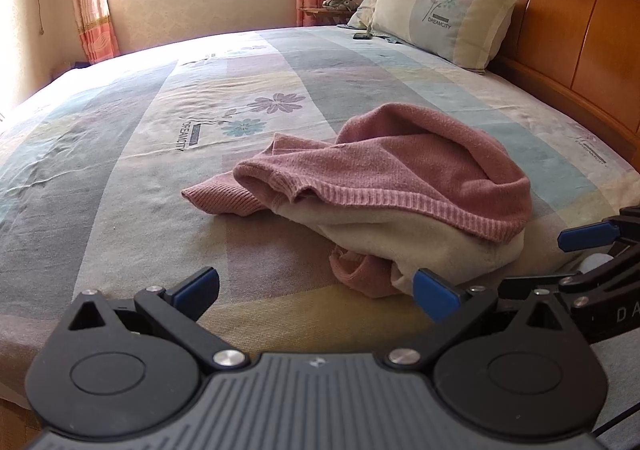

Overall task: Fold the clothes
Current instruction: 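Move both tools toward the crumpled pink-and-white sweater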

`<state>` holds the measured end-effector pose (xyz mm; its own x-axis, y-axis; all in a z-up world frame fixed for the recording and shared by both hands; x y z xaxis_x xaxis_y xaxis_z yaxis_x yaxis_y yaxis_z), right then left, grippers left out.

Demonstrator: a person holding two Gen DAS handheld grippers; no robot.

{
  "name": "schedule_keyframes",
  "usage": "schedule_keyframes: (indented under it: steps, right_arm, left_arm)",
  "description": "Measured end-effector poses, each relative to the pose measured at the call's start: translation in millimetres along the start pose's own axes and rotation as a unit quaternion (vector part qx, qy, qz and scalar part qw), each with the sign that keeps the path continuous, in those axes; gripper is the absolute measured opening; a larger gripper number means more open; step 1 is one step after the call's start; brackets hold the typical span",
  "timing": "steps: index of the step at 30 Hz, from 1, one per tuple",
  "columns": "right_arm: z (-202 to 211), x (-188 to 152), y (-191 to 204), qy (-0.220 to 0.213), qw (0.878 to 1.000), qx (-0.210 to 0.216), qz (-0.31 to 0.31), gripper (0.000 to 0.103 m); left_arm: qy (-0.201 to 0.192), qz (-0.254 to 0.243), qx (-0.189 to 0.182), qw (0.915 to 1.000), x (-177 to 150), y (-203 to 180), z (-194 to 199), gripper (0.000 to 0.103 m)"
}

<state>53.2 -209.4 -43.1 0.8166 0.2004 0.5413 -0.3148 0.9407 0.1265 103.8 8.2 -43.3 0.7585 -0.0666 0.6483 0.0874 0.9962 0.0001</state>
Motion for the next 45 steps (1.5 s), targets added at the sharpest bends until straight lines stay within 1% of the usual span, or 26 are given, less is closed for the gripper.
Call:
schedule_keyframes:
  steps: [4, 8, 12, 14, 18, 22, 26, 30, 34, 39, 41, 42, 45]
  right_arm:
    - [-21.3, 13.3, -17.5, 0.007, 1.0, 0.016, -0.015, 0.103]
    - [-40.2, 25.1, -28.7, 0.012, 0.999, 0.035, -0.021, 0.103]
    - [-56.9, 34.2, -26.8, 0.026, 0.997, 0.068, -0.018, 0.103]
    - [-55.2, 40.9, -19.5, 0.019, 0.995, 0.096, -0.008, 0.103]
    - [-46.7, 59.8, -8.6, -0.016, 0.993, 0.118, 0.017, 0.103]
    - [-51.5, 72.6, -9.7, -0.031, 0.992, 0.119, 0.018, 0.103]
    - [-60.3, 71.9, -12.2, -0.023, 0.993, 0.114, 0.014, 0.103]
    - [-52.4, 68.2, -11.2, -0.021, 0.993, 0.111, 0.021, 0.103]
    - [-38.7, 68.1, -12.9, -0.024, 0.992, 0.122, 0.018, 0.103]
    - [-33.5, 69.0, -6.8, -0.027, 0.994, 0.106, 0.028, 0.103]
    - [-33.1, 68.4, -5.2, -0.03, 0.994, 0.103, 0.026, 0.103]
    - [-32.8, 67.7, -5.3, -0.033, 0.994, 0.104, 0.023, 0.103]
    - [-30.0, 64.9, -6.8, -0.04, 0.993, 0.114, 0.015, 0.103]
  left_arm:
    - [0.023, 0.006, -0.002, 0.9997, 9.2, 8.2, -22.7, 0.102]
    - [0.025, 0.018, -0.001, 0.9995, 16.5, 18.5, -33.4, 0.102]
    - [0.03, 0.031, -0.004, 0.9991, 20.9, 28.8, -40.3, 0.102]
    - [0.033, 0.031, -0.001, 0.999, 21.8, 31.9, -43.3, 0.102]
    - [0.04, 0.03, 0.002, 0.9987, 20.7, 36.6, -49.0, 0.102]
    - [0.05, 0.021, -0.004, 0.9985, 18.1, 36.1, -60.1, 0.102]
    - [0.063, 0.01, -0.014, 0.9979, 13.2, 34.9, -77.9, 0.102]
    - [0.054, -0.006, -0.018, 0.9984, 8.5, 35.7, -83.2, 0.102]
    - [0.045, -0.022, -0.022, 0.9985, 3.7, 36.5, -88.5, 0.102]
    - [0.033, -0.042, -0.028, 0.9982, -2.3, 37.5, -95.1, 0.102]
    - [0.016, -0.047, -0.033, 0.9982, -4.3, 39.1, -96.7, 0.102]
    - [0.014, -0.051, -0.033, 0.998, -4.1, 38.9, -97.4, 0.103]
    - [0.035, -0.05, -0.032, 0.9976, 3.0, 37.9, -99.8, 0.103]
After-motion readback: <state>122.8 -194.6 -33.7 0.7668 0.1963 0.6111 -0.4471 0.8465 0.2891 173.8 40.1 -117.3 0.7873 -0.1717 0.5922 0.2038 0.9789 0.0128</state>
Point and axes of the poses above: each gripper's, at about its wrist camera, not at the fingertips, and z roughly against the way its jaws point, y to its left, x to its top, the point moved 3 cm from there along -z, roughly the way its jaws point, and after that the axes turned 8 degrees about y, right-handed, at the moved point
